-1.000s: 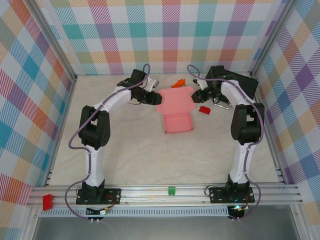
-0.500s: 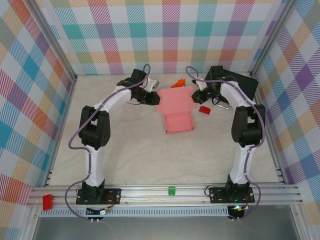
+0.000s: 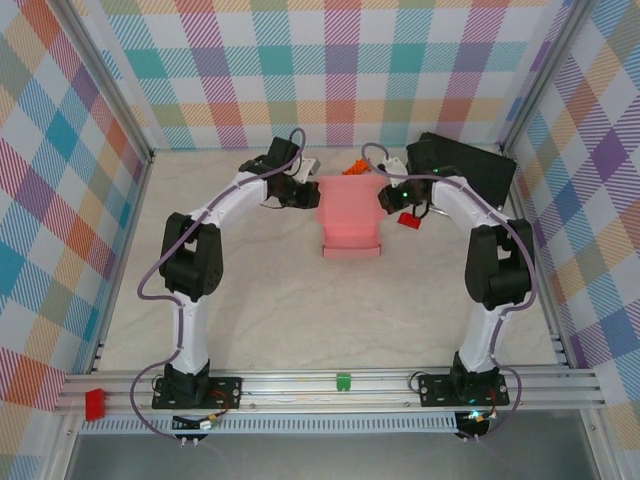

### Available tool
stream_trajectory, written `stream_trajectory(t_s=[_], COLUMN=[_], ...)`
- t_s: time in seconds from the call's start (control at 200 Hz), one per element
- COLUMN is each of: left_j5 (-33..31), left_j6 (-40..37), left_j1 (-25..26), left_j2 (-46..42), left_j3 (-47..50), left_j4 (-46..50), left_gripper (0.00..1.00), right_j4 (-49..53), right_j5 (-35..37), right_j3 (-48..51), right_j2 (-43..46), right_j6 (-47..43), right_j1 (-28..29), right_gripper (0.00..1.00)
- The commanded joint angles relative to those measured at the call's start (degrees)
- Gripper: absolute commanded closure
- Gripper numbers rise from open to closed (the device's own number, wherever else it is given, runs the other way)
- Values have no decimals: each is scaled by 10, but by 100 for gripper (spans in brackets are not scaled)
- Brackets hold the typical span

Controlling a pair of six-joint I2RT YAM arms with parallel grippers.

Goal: Fold the paper box

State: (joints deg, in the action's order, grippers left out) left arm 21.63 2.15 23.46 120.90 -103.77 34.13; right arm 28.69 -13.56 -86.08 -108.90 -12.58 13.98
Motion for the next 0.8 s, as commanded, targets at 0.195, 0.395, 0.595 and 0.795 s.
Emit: stream_trajectory(t_s=[0.195, 0.395, 0.595, 0.795], left_j5=[-87, -101, -104, -151], left_j6=[34, 44, 75, 123], left_j1=[24, 29, 33, 45], left_j2=[-85, -118, -130, -160], left_j3=[73, 130, 171, 241], left_j4=[-84, -145, -197, -279], left_gripper=[100, 100, 100, 100], right_j4=[-134, -189, -260, -321], right_j5=[127, 170, 214, 279], right_j3=[100, 149, 207, 248], right_j2=[77, 114, 133, 142], right_j6=[107, 129, 160, 194], right_j1=[53, 74, 103, 135], right_gripper=[96, 97, 97, 98])
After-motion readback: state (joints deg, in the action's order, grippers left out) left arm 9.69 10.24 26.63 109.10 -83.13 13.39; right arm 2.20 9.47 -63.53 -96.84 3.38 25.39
